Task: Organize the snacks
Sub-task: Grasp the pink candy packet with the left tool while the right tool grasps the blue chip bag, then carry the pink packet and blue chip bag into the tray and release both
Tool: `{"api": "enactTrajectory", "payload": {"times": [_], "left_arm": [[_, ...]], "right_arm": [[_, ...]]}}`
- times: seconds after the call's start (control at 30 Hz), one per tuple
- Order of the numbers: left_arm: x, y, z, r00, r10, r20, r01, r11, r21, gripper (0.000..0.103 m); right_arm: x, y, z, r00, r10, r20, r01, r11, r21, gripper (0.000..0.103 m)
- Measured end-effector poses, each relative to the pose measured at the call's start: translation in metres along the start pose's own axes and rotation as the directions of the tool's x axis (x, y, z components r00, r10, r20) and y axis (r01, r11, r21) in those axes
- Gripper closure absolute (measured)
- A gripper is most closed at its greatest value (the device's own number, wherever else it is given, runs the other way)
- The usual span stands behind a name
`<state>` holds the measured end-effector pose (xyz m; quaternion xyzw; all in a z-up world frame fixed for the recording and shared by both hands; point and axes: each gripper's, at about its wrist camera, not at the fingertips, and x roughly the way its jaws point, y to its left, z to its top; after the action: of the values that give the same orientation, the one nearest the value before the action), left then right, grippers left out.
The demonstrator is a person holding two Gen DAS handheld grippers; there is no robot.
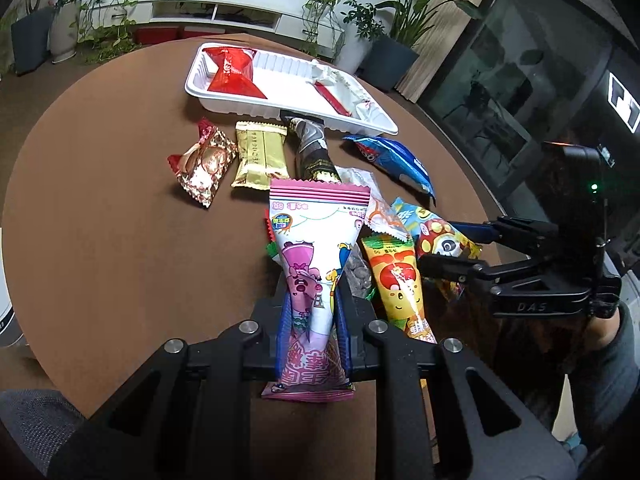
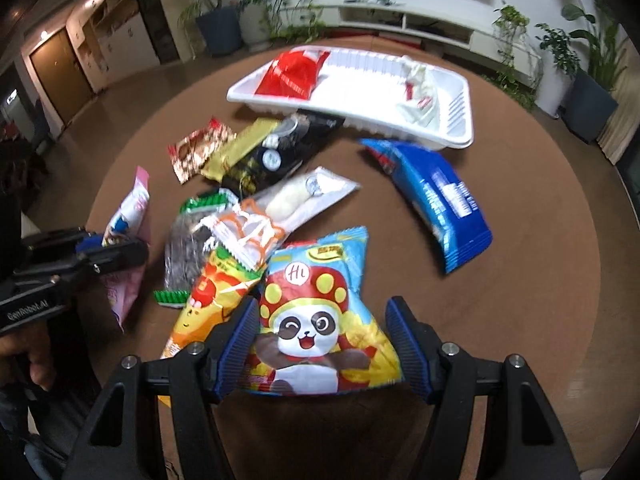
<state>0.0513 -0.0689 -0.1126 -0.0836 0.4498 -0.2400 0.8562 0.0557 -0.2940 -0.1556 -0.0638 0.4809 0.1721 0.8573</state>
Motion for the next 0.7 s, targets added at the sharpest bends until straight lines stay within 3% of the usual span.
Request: {"api": "enactTrajectory", "payload": {"times": [0.1,0.2,0.27,0.37,0.7], "left_arm": [[0.002,0.0,-0.003,1.0,-0.005,-0.008,0.005,1.0,-0.005,0.086],[0.002,0.001,-0.003,1.0,-0.009,-0.007,0.008,1.0,-0.007,0.086],[0.002,0.001,-0.003,1.0,-0.009,-0.007,0.009,1.0,-0.01,0.086],[0.002,0.001,-0.003,1.0,-0.01,-0.007,0.01,1.0,-0.011,0.086],[0.001,0.002,-0.002,1.0,-0.016,-0.007,0.015,1.0,-0.023,0.086]], "right_arm": [[0.006,0.001,-0.002,0.999,0.038,-0.016,-0.038,0.999,0.008,0.042],[0.01,0.001,-0.004,0.998,0.055,-0.02,-0.055,0.998,0.022,0.054],[0.009,0.0,-0.004,0.998,0.065,-0.008,-0.065,0.997,0.034,0.056],[0.006,-0.004,-0.005,0.995,0.096,0.001,-0.096,0.993,0.067,0.07],[-0.01,-0.014,-0.015,0.988,0.142,0.058,-0.15,0.976,0.159,0.074]]}}
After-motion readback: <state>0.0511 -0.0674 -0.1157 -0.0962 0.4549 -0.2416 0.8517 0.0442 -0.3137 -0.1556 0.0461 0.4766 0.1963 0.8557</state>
